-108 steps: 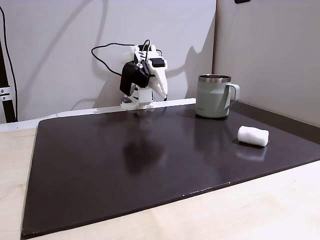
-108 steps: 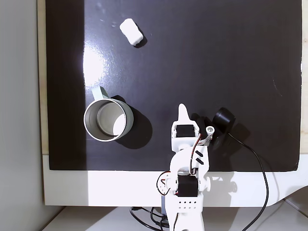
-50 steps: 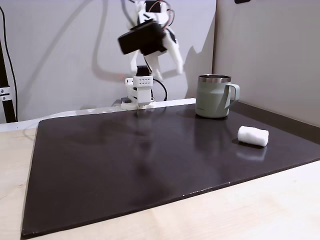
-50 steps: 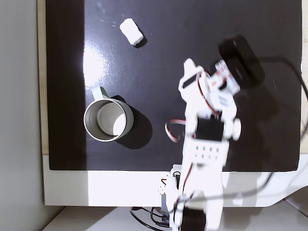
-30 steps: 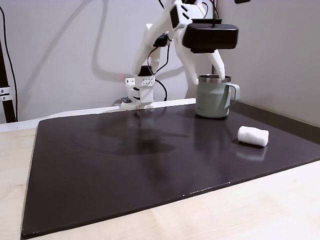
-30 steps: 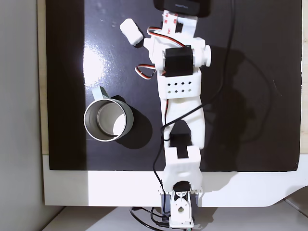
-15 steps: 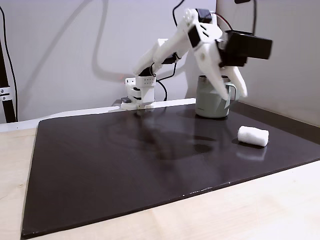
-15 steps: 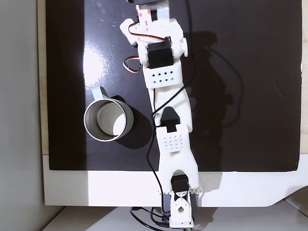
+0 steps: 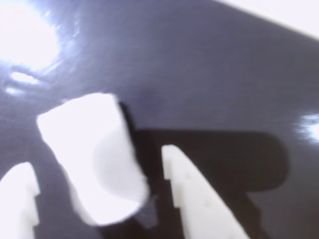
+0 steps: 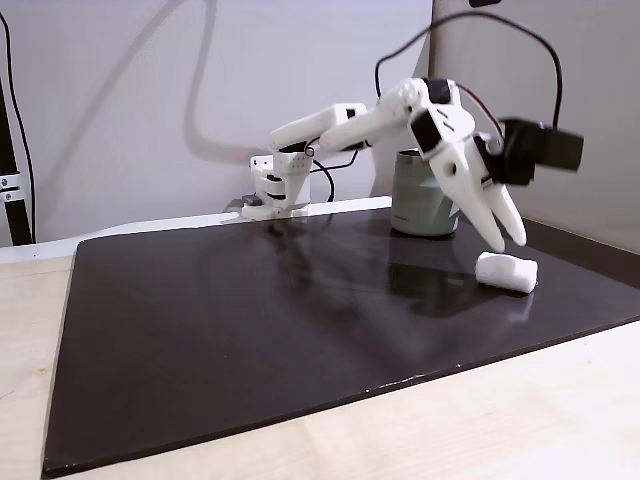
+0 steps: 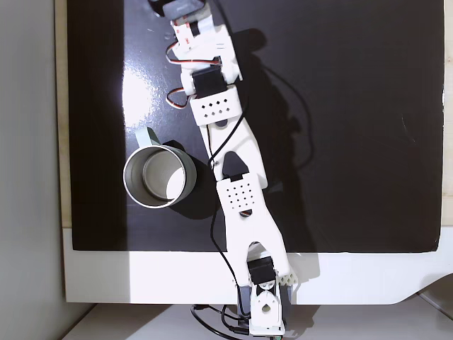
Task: Grasp a gauze and put it in the cup.
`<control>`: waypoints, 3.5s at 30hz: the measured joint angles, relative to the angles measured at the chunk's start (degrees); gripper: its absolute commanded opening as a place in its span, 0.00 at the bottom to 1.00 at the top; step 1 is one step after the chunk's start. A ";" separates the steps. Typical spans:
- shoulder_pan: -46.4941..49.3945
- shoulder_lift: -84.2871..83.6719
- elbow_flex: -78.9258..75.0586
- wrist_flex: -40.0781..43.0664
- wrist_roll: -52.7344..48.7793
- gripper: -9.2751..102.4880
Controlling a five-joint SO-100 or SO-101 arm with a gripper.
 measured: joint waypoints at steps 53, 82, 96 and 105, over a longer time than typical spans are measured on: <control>-4.04 35.24 -0.88 28.04 18.11 0.08; -18.28 87.80 78.93 28.21 38.23 0.08; -29.62 83.76 84.11 26.02 49.31 0.08; -30.23 83.67 85.78 25.40 49.31 0.39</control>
